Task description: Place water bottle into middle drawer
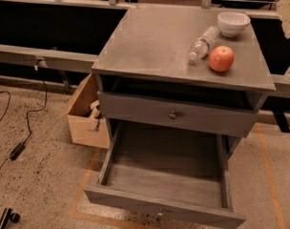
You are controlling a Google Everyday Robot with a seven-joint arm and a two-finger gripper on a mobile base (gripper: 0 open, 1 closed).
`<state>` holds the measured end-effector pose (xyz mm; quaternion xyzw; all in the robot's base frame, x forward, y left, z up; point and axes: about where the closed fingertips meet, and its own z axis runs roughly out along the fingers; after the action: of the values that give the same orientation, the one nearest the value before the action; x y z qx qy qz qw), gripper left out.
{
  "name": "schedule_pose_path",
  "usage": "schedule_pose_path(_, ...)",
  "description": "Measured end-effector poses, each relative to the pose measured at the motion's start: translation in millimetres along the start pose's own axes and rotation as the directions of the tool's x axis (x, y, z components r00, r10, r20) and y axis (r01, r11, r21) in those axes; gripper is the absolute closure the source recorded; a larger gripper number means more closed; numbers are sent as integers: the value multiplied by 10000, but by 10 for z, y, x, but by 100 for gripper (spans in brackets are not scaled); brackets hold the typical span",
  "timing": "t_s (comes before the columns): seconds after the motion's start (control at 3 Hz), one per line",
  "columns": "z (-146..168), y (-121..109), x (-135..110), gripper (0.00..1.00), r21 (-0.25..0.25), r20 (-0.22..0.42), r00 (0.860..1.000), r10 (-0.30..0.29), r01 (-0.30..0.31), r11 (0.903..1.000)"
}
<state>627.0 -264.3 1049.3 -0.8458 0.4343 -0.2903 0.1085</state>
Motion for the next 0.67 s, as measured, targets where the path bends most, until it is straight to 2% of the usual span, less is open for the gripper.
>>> schedule_pose_path(0.33, 95, -61, 42, 0, 650, 558, 9903, -1269, 1232, 9902)
schedule_pose_path(0.67, 331, -61, 25, 0, 1009, 1496, 9596, -2384, 2250, 9691)
